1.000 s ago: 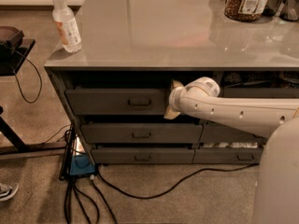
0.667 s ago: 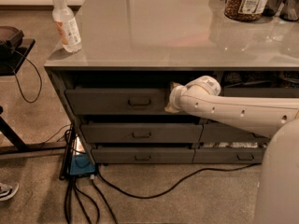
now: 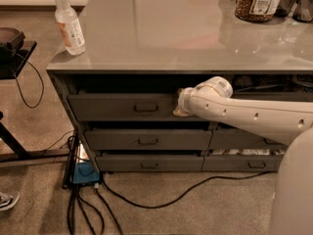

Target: Open top drawer

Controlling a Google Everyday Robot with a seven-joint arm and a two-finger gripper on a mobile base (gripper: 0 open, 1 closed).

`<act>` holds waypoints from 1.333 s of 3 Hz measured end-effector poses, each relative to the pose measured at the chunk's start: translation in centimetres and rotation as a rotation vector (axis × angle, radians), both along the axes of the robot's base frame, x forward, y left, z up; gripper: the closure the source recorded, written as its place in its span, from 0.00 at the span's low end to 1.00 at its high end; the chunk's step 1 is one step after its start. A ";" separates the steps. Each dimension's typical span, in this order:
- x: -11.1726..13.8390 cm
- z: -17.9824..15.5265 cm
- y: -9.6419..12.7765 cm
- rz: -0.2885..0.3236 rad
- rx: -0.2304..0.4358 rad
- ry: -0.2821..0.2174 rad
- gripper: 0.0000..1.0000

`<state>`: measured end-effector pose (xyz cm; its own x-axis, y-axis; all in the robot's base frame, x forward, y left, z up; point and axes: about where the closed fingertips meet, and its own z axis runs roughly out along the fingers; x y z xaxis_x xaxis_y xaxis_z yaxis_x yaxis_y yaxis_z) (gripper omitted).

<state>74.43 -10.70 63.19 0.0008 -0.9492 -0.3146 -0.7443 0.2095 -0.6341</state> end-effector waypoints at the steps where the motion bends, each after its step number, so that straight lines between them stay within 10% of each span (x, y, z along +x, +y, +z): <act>1: 0.0 0.0 0.0 0.000 0.000 0.000 1.00; 4: -0.9 0.8 0.1 0.009 0.013 0.001 1.00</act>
Offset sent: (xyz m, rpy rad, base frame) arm 0.0000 0.0000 0.0000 0.0000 0.0000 0.0000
